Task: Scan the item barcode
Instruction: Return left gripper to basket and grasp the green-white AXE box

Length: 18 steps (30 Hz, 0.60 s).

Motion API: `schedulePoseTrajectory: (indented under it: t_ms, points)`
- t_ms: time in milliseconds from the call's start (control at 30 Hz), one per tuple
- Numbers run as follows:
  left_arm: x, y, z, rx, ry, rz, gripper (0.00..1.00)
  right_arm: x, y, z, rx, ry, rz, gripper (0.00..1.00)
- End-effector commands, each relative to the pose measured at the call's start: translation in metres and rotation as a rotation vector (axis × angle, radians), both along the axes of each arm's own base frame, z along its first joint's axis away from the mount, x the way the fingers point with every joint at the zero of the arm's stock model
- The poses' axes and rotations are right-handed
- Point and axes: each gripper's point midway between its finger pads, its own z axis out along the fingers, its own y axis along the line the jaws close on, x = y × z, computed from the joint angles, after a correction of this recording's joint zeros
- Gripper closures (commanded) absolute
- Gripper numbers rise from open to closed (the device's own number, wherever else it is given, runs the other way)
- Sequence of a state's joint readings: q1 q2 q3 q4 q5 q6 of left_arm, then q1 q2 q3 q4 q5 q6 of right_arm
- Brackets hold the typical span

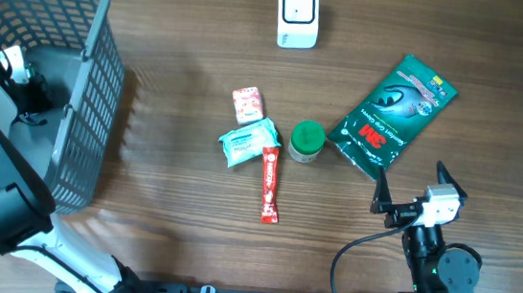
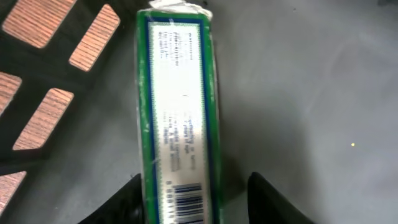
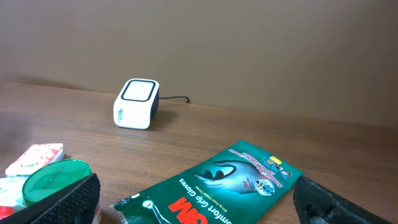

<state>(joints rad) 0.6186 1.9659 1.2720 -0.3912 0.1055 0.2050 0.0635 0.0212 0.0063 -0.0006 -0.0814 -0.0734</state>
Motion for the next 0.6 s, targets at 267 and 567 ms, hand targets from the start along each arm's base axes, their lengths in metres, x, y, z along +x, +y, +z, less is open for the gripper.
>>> schedulePoseTrajectory:
  t_ms: [267,567]
  points:
    - [0.014,0.004,-0.003,0.011,-0.066,-0.012,0.00,0.000,-0.001,0.001,-0.005,-0.006,-0.006,0.00]
    - [0.015,0.005,-0.017,-0.001,-0.056,-0.005,0.00,0.000,-0.001,0.001,-0.005,-0.006,-0.006,0.00]
